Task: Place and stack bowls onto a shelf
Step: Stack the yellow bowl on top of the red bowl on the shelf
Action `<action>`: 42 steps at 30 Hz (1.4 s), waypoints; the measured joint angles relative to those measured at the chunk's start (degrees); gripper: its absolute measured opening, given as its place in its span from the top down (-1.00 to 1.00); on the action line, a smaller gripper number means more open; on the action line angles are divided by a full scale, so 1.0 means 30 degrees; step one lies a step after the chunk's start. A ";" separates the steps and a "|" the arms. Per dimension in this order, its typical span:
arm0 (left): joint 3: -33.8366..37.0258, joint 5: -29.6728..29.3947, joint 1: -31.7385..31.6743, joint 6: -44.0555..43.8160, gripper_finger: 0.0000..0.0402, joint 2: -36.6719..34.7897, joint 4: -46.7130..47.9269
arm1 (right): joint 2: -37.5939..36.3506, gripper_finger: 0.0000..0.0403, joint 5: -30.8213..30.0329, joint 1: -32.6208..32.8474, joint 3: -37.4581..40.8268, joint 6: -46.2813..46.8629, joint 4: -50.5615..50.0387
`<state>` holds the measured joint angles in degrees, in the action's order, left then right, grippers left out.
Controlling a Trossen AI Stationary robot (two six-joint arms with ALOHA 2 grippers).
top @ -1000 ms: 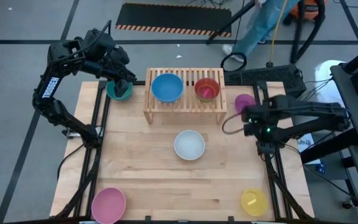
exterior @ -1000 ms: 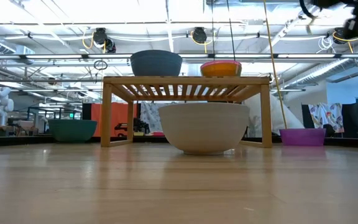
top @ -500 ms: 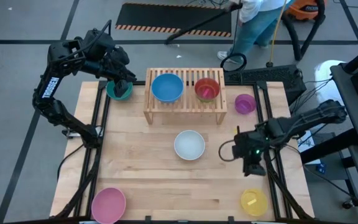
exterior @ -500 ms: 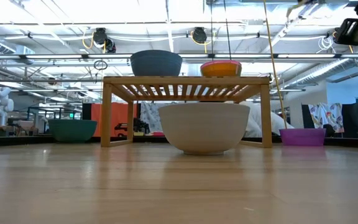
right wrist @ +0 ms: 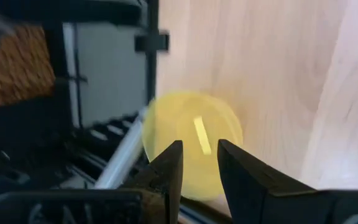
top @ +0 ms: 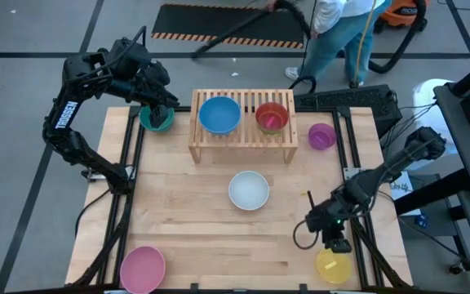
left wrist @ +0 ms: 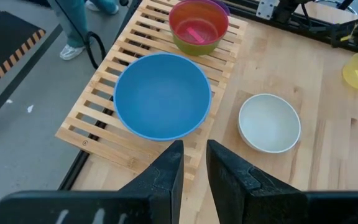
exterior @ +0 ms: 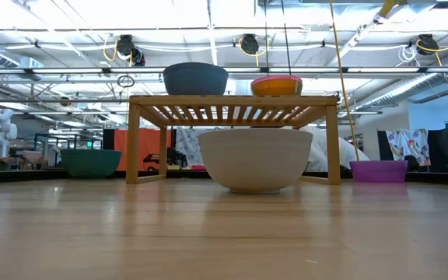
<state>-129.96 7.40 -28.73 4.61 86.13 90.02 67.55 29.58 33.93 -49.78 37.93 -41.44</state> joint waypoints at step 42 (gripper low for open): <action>-0.0002 0.0000 0.5144 -0.1715 0.63 0.0000 -0.0002 | 0.3930 0.54 -0.2853 0.3645 0.1362 -0.0915 0.1582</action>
<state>-129.96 7.40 -13.30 -0.54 86.13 90.01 79.34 21.02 44.86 -45.69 35.19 -36.69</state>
